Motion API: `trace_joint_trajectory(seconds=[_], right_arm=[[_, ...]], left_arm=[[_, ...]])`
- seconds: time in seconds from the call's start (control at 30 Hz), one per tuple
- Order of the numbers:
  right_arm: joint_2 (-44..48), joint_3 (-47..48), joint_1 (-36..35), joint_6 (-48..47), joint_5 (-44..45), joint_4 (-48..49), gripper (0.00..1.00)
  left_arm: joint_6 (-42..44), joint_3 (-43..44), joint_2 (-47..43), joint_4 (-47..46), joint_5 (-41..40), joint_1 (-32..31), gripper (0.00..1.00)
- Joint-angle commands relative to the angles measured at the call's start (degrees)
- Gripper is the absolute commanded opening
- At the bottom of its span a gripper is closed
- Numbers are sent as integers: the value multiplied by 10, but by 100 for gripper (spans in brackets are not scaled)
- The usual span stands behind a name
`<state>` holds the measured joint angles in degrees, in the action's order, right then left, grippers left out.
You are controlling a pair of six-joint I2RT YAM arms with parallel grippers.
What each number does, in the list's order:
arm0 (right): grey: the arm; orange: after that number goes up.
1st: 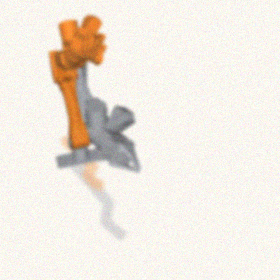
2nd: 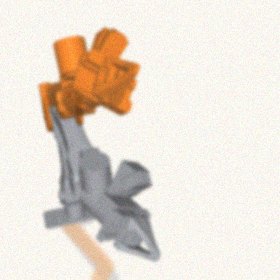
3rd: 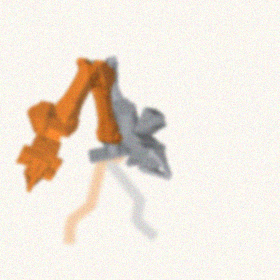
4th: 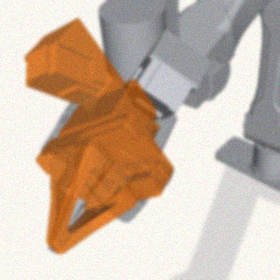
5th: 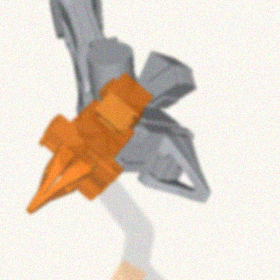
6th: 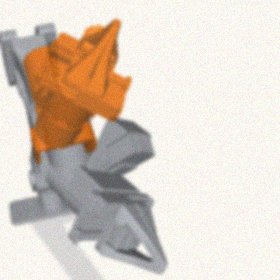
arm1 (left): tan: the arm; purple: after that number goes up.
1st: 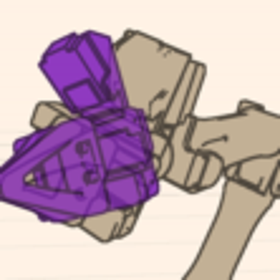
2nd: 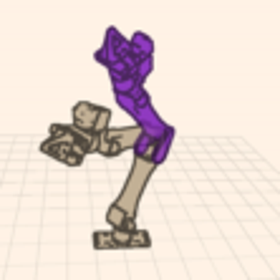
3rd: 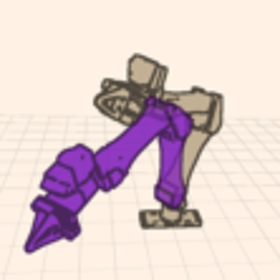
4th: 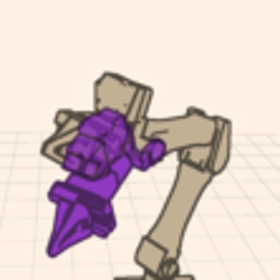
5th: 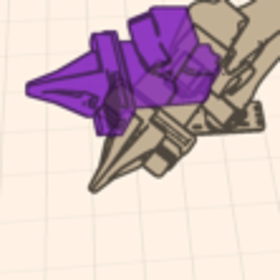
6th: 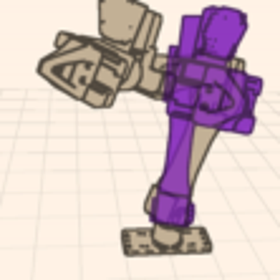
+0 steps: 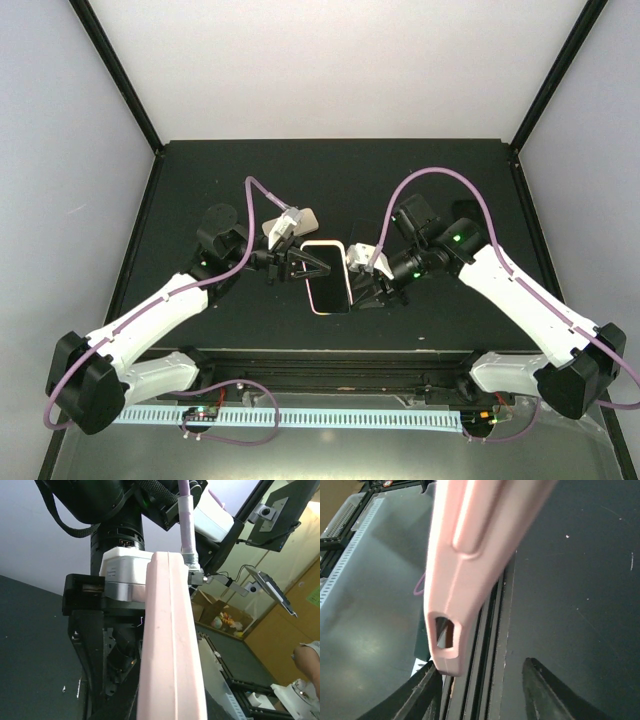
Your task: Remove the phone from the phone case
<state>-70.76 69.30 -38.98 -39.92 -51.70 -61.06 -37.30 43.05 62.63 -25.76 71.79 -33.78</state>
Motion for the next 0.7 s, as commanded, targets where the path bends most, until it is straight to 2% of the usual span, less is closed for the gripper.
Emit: trace_joint_trajectory(seconds=[0.0,0.13,0.2,0.3,0.37,0.43,0.57,0.67], right_arm=[[1,20,6,122,41,180,46],[9,26,6,197,48,231,49],[18,19,6,246,89,274,52],[33,-1,7,266,147,319,56],[38,-6,8,268,146,330,57],[34,2,8,277,114,326,58],[28,16,8,314,-10,336,62],[23,25,8,341,-58,344,67]], left_arm=[[-10,31,-16,-13,53,-31,1],[-2,31,-19,-3,47,-30,1],[3,33,-19,5,45,-31,1],[2,32,-21,4,45,-32,2],[3,31,-24,4,41,-32,2],[6,30,-23,8,35,-32,2],[16,33,-16,27,23,-31,2],[26,34,-16,38,17,-30,2]])
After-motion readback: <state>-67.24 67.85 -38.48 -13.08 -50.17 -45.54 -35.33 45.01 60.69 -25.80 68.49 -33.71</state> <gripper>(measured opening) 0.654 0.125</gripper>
